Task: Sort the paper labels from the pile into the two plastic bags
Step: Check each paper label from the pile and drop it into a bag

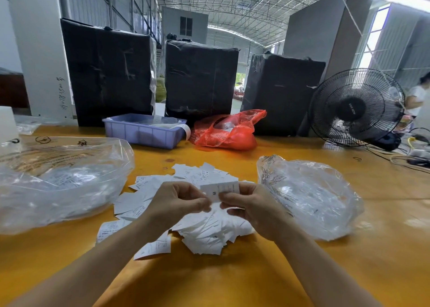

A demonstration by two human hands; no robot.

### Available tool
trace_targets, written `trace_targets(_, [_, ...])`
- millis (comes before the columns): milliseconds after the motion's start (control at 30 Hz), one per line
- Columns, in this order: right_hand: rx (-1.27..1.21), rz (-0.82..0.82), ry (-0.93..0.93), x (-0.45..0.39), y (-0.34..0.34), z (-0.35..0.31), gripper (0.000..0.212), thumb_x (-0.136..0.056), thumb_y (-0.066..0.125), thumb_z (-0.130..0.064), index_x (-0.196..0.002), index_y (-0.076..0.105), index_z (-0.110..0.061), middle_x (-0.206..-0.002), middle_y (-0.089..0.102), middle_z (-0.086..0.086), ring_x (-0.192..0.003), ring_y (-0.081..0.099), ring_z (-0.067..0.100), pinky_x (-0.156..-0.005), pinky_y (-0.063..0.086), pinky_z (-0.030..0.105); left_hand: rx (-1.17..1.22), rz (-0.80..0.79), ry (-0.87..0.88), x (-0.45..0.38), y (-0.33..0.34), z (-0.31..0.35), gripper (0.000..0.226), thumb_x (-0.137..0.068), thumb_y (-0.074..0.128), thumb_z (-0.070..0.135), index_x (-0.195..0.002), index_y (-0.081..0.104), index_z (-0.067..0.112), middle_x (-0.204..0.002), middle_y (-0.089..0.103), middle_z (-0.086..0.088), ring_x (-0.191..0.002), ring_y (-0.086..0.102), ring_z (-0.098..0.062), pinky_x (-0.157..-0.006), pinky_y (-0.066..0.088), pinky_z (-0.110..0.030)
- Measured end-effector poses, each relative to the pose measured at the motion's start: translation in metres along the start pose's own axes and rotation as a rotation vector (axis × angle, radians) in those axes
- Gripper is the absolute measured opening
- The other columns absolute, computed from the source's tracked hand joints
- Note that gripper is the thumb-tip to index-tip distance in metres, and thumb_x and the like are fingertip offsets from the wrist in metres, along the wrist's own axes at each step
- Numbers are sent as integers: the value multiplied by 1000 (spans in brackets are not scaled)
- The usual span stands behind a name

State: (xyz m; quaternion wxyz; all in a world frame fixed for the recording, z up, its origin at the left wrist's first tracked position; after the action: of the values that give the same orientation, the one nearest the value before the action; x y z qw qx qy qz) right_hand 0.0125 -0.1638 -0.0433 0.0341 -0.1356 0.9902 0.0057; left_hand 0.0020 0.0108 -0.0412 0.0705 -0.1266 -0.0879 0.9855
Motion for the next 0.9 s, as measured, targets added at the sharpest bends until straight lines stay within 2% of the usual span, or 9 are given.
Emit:
trace_targets(100, [-198, 57, 45, -1, -6, -1, 17, -79, 66, 1, -96, 67, 0, -83, 73, 15, -72, 72, 22, -60, 55, 21, 92, 65, -92, -3, -8, -5, 12, -73, 77, 8, -79, 70, 1, -75, 73, -12, -70, 70, -17, -65, 56, -21])
trace_targets(200, [-262, 84, 61, -1, -7, -1, 21, -79, 64, 4, -100, 63, 3, -82, 73, 17, -70, 72, 23, -58, 56, 22, 167, 73, -152, -3, -10, -9, 15, -69, 78, 10, -79, 69, 2, -72, 72, -10, -65, 69, -16, -61, 55, -20])
trace_targets(367, [-348, 100, -5, 1, -1, -8, 40, -62, 72, 3, -100, 60, 7, -78, 71, 17, -68, 71, 25, -60, 56, 23, 221, 17, -177, -1, -1, -6, 23, -57, 79, 17, -78, 74, 8, -73, 73, -7, -63, 67, -12, -59, 53, -18])
trace_targets(500, [-243, 158, -135, 4, 0, -18, 37, -60, 76, -9, -94, 66, 0, -75, 71, 12, -65, 69, 21, -60, 55, 22, 216, 0, -196, 0, 2, -5, 23, -57, 79, 22, -75, 75, 8, -68, 71, -6, -59, 63, -9, -55, 49, -16])
trace_targets(600, [-89, 167, -219, 8, 4, -24, 28, -62, 76, -14, -89, 70, -7, -74, 72, 8, -65, 68, 18, -62, 55, 21, 195, 5, -228, -1, 1, -8, 23, -66, 79, 20, -83, 76, 5, -73, 71, -6, -62, 64, -7, -56, 48, -15])
trace_targets(667, [57, 178, -255, 10, 7, -26, 20, -69, 77, -10, -88, 70, -10, -74, 72, 6, -65, 67, 15, -62, 53, 20, 192, 6, -245, -1, 0, -9, 21, -71, 78, 19, -87, 76, 4, -76, 72, -5, -63, 65, -7, -57, 48, -15])
trace_targets(767, [137, 191, -289, 13, 9, -28, 15, -75, 74, -3, -86, 70, -12, -76, 71, 8, -66, 65, 13, -61, 52, 19, 192, 11, -254, -1, -2, -9, 24, -70, 78, 21, -88, 76, 5, -76, 73, -4, -63, 66, -6, -56, 48, -15])
trace_targets(900, [188, 223, -298, 14, 10, -28, 16, -76, 73, 0, -83, 69, -14, -82, 71, 13, -73, 66, 19, -72, 57, 32, 208, -6, -259, 0, -2, -7, 34, -62, 79, 26, -89, 75, 5, -81, 74, -5, -65, 66, -6, -57, 48, -16])
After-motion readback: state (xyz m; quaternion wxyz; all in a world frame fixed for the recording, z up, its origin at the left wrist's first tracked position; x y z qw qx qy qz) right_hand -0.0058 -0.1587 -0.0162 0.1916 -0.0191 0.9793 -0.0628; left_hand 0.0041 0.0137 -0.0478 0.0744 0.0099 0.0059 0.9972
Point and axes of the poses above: each hand's wrist, its own x-axis away from the middle knuckle, its own y-axis out of the palm, z = x × y, the point moved 4 cm from there along -x, towards the middle knuckle
